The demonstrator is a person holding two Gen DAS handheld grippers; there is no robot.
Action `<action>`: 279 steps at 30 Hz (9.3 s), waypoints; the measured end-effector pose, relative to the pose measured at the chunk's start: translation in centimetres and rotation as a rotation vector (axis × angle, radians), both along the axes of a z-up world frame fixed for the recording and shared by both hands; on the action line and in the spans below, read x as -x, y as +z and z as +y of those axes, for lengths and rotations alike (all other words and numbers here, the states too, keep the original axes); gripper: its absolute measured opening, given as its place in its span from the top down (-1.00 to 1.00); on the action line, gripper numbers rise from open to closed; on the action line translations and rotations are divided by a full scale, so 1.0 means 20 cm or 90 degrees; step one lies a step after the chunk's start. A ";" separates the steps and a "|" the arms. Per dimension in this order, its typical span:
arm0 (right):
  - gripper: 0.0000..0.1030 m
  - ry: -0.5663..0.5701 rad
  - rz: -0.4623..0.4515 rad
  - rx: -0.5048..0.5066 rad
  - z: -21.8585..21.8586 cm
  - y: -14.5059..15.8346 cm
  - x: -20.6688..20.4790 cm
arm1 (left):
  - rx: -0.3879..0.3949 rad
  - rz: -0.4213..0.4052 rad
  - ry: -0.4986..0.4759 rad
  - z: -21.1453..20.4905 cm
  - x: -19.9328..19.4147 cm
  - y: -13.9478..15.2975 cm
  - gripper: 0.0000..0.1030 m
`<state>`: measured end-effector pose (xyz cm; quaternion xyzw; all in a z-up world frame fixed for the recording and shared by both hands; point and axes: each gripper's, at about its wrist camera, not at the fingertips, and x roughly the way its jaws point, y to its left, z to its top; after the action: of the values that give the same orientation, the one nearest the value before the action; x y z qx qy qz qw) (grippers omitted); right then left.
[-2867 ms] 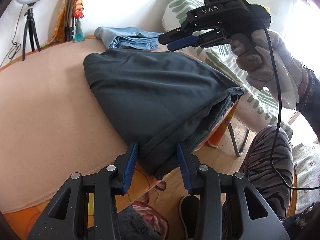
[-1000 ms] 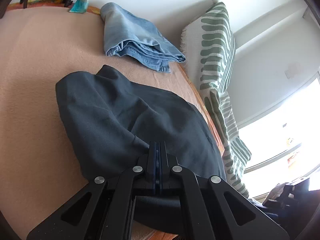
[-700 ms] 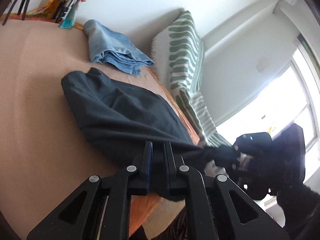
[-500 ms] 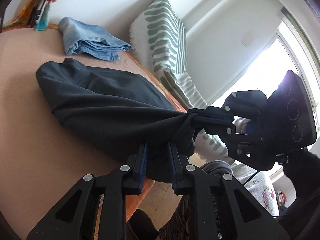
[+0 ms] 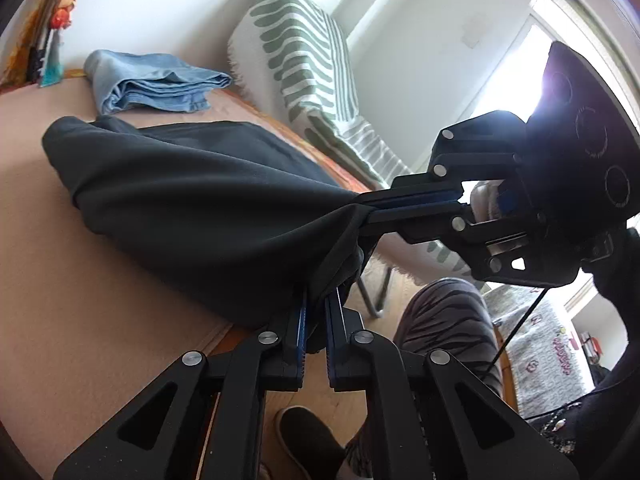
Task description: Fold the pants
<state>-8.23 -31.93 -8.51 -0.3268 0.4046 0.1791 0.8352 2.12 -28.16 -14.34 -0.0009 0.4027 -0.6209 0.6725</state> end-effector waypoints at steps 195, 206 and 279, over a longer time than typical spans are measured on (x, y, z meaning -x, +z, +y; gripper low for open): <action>0.33 -0.354 -0.020 -0.490 -1.78 0.12 -1.93 | -0.111 -0.206 0.394 -0.89 -1.92 0.60 0.94; 0.10 -0.440 -0.041 -0.383 -1.80 0.05 -1.92 | -0.137 -0.205 0.393 -0.88 -1.94 0.59 0.73; -1.00 -0.577 -0.282 -0.336 -0.49 0.39 -0.56 | -0.091 -0.322 0.377 0.18 -0.50 0.74 -0.99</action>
<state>3.05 -41.80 -0.66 0.0696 0.2607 -0.1751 0.9469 12.22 -24.56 0.44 0.0829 0.2492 -0.3508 0.8988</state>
